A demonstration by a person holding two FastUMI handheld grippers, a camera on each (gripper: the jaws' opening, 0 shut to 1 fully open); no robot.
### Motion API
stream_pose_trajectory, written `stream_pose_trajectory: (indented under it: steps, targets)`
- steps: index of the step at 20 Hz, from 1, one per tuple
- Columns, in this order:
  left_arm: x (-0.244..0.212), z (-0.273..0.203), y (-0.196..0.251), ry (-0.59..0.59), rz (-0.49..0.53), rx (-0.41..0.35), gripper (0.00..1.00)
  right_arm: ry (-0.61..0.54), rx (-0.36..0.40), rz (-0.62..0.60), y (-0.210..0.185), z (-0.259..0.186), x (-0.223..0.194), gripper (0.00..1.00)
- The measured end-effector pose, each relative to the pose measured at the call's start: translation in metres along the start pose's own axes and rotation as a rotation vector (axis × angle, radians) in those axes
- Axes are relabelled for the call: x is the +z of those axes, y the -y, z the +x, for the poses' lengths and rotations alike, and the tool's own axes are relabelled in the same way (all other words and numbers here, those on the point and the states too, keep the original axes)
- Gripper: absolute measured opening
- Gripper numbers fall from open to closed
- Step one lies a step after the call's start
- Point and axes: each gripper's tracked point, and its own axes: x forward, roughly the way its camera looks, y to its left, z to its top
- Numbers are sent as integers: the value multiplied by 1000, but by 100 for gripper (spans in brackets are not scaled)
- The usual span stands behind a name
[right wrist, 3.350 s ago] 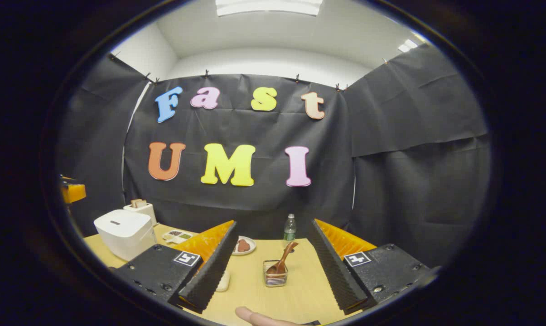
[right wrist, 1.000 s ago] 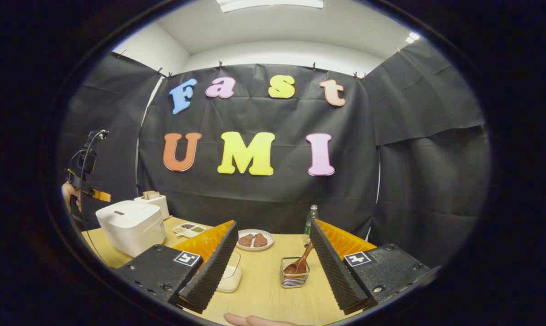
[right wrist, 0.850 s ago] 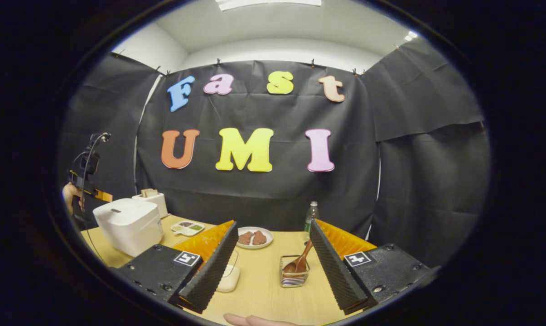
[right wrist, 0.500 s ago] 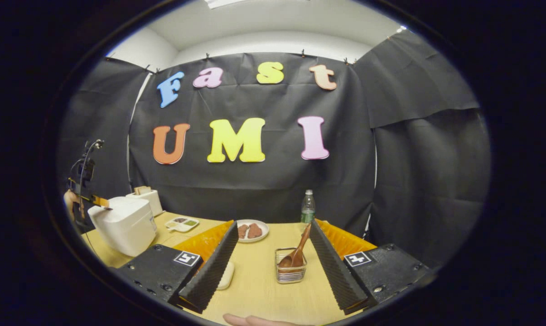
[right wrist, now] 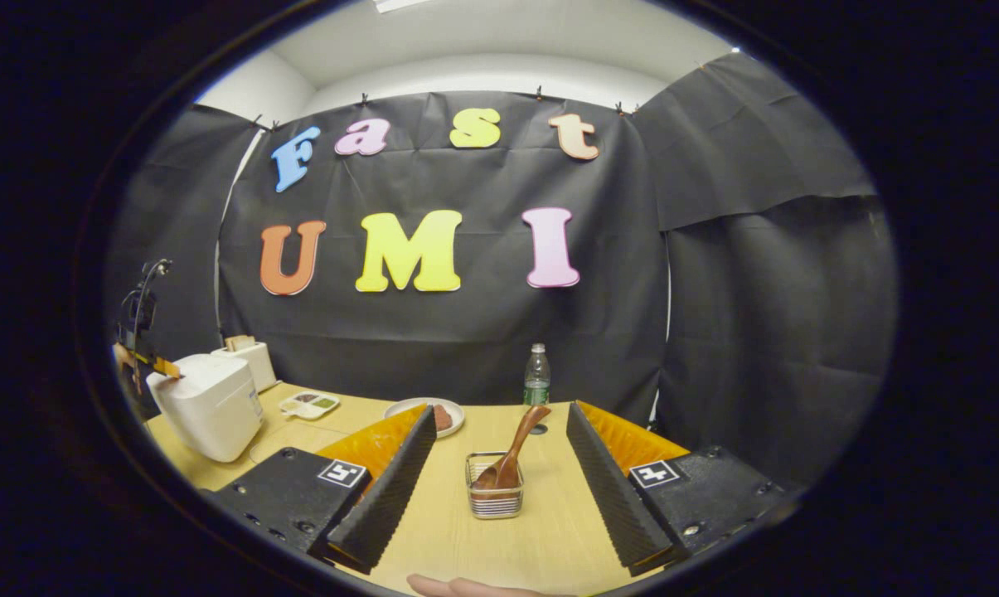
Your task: Close the left gripper, press the button to open the rice cooker; take a wooden spoon from the chopstick holder with the right hand, scoop a spoonful of rice and pour it into the rice cooker, then put the wooden spoon back into the chopstick holder.
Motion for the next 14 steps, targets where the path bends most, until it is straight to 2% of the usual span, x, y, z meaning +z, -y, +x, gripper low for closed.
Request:
stream_pose_trajectory:
  steps: [5, 7, 10, 12, 14]
  targets:
    - [9, -4, -1, 1, -12, -5, 1, -37, 20, 9, 5, 15, -13, 100]
    - [25, -10, -3, 49, -41, -12, 1, -30, 14, 2, 10, 20, -11, 100]
    - [65, -29, -17, 163, -61, 36, 1, -12, 2, -3, 17, 27, -11, 100]
    - [82, -52, -18, 231, -71, 51, 12, -19, -5, 8, 22, 30, -16, 100]
    - [89, -73, -13, 283, -77, 34, 39, -32, -5, 19, 25, 32, -23, 100]
